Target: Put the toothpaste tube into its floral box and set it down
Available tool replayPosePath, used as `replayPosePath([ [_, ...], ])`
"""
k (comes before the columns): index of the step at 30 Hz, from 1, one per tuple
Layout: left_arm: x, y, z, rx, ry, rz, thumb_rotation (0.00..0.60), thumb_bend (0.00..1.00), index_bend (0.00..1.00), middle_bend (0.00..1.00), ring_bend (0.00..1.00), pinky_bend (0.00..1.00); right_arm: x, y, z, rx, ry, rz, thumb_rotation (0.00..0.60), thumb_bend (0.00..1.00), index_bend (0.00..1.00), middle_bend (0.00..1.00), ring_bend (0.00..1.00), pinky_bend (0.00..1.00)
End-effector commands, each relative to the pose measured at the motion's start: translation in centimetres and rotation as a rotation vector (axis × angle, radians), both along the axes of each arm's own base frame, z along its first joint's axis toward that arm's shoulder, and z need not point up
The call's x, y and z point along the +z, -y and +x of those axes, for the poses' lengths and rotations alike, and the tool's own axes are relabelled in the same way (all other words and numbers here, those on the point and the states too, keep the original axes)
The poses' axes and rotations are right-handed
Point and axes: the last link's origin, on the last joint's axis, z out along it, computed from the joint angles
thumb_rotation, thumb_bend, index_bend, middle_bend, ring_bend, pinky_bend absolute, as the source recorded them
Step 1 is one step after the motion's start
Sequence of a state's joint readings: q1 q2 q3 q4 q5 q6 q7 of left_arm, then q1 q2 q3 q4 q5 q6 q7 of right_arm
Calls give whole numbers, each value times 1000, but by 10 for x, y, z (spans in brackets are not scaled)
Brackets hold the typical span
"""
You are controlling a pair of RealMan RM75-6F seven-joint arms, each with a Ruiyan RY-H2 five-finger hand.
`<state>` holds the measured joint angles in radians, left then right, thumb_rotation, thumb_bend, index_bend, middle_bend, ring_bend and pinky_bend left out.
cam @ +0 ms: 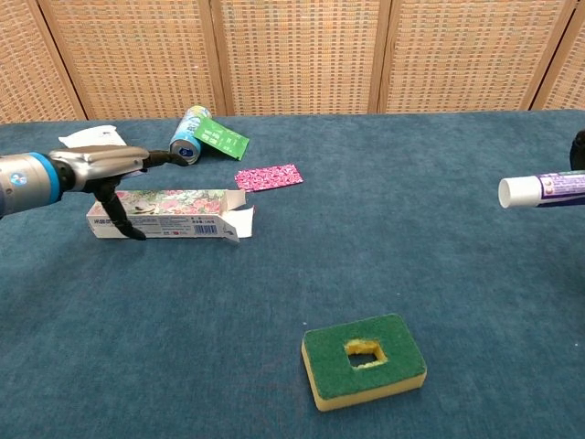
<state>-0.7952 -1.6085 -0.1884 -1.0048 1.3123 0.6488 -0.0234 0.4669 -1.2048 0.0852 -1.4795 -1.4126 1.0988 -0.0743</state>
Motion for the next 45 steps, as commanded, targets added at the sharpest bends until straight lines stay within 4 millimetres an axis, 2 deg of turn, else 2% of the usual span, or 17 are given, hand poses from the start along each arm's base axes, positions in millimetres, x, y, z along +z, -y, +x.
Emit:
replayPosePath([
  [1,-8,-8,11,0,4,-7,600,71,81,120,122,175,0,-1,0,-2,-2,2,600,553,573,595,461,441],
  [7,-15,-15,23,-15,-7,-12,600,71,240,269,272,306,0,-2,0,-8,-5,3,600,560,573,595,461,440],
  [11,-20,-16,26,-10,-12,-27,600,72,305,317,317,369,0,-3,0,-11,-6,6,600,580,573,596,461,440],
  [16,-22,-17,29,-13,-22,-41,600,81,458,436,418,470,2,-5,2,-8,-9,3,600,587,573,596,462,440],
  [25,-3,-12,48,-125,8,-37,600,109,509,475,449,485,9,-14,14,19,-6,8,600,588,573,597,463,440],
  [30,12,-10,73,-254,35,-35,600,109,536,498,467,485,10,-19,23,40,-15,22,600,588,573,597,463,441],
  [36,20,-13,116,-453,61,-23,600,109,548,515,478,485,14,-21,41,64,-6,23,600,588,573,597,463,440],
  [41,12,-20,149,-500,91,-49,600,113,550,515,478,485,20,-19,59,87,-2,13,600,588,573,597,468,440],
  [45,-6,-20,171,-506,121,-91,600,116,554,514,478,485,25,-15,75,92,-2,0,600,591,573,597,471,440],
])
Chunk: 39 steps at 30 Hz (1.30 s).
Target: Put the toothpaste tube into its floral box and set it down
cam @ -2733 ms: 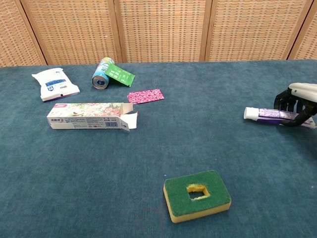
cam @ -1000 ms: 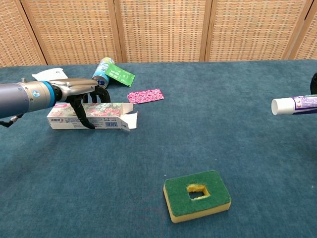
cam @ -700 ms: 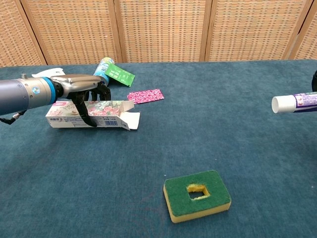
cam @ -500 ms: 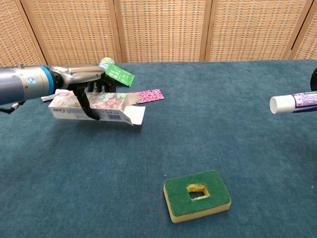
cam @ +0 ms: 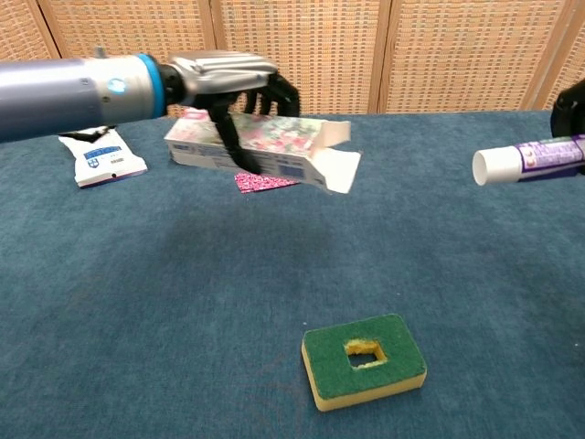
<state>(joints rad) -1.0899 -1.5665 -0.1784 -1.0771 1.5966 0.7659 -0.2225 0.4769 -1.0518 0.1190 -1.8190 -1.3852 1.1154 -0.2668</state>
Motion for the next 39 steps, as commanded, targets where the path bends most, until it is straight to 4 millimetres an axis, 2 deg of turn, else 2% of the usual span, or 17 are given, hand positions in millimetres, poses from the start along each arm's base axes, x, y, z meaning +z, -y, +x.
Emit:
replayPosePath([
  [1,-15,1,18,-4,24,-39,600,116,554,515,478,485,6,6,13,-2,-5,-14,600,592,573,598,471,440],
  [15,-55,15,65,-30,66,-105,600,124,558,515,479,485,-1,8,27,-51,-26,0,600,594,573,598,472,440],
  [23,-61,18,91,-49,53,-78,600,126,558,514,479,485,-10,5,35,-44,-26,12,600,595,575,598,476,450],
  [39,-71,22,104,9,-2,-88,600,129,559,514,479,485,-15,10,32,-68,-57,-22,600,600,577,600,485,474],
])
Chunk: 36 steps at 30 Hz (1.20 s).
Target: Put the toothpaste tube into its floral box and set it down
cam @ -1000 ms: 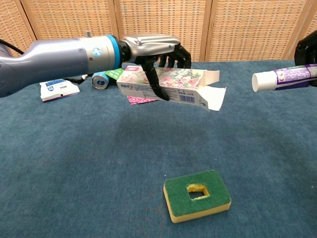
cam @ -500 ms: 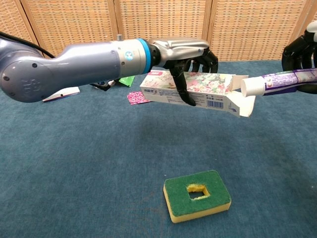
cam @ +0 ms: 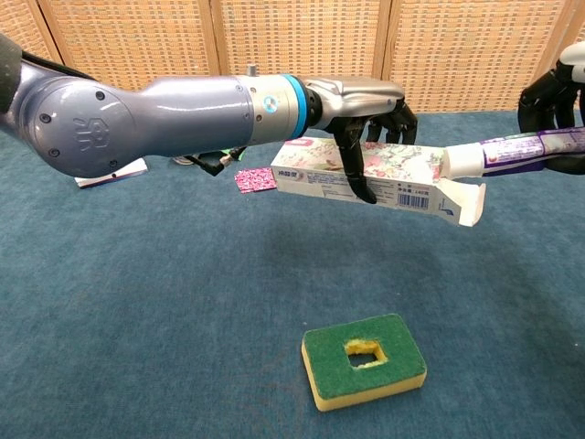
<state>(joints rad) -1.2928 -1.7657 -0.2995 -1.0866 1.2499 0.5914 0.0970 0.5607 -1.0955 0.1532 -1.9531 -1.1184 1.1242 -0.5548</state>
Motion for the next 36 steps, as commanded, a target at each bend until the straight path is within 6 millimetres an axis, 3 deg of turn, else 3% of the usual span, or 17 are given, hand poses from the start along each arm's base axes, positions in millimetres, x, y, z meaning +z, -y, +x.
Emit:
replayPosePath([
  [1,0,1,2,6,-3,-1,600,133,559,515,479,485,-1,1,-1,-8,-6,-2,600,600,577,600,485,474],
  [14,4,5,12,53,45,-27,600,143,559,515,479,485,-8,1,-3,-20,-40,5,600,604,577,599,485,477],
  [28,-1,11,27,114,72,-58,600,173,572,525,486,488,-11,-3,14,13,-109,-44,600,632,577,600,494,492],
  [36,-5,14,29,221,222,-118,600,173,574,526,486,488,-15,-8,19,41,-178,-51,600,633,577,596,494,492],
])
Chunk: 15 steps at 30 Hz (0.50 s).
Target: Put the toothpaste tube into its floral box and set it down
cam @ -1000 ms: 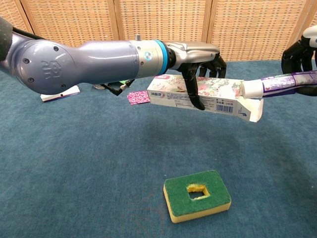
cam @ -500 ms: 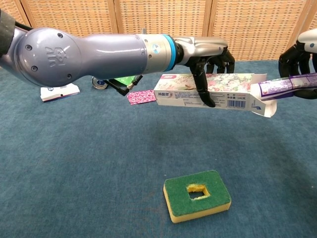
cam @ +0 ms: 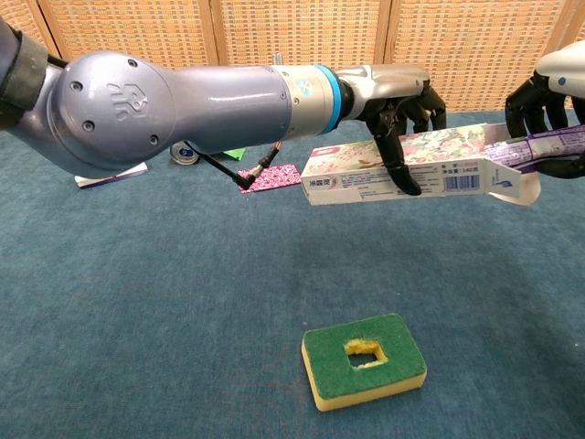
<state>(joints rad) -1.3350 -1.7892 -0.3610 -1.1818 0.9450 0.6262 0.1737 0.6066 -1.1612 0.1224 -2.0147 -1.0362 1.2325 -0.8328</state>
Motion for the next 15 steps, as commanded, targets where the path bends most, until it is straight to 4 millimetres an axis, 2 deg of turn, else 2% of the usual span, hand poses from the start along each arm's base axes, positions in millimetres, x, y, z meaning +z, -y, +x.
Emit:
replayPosePath([
  [1,-2,2,0,54,83,-34,600,174,575,526,486,488,-2,-2,1,15,-41,-4,600,633,577,595,494,492],
  [15,-23,7,-17,213,343,-144,600,175,597,540,499,488,-1,-6,4,128,-228,-99,600,632,577,573,494,492],
])
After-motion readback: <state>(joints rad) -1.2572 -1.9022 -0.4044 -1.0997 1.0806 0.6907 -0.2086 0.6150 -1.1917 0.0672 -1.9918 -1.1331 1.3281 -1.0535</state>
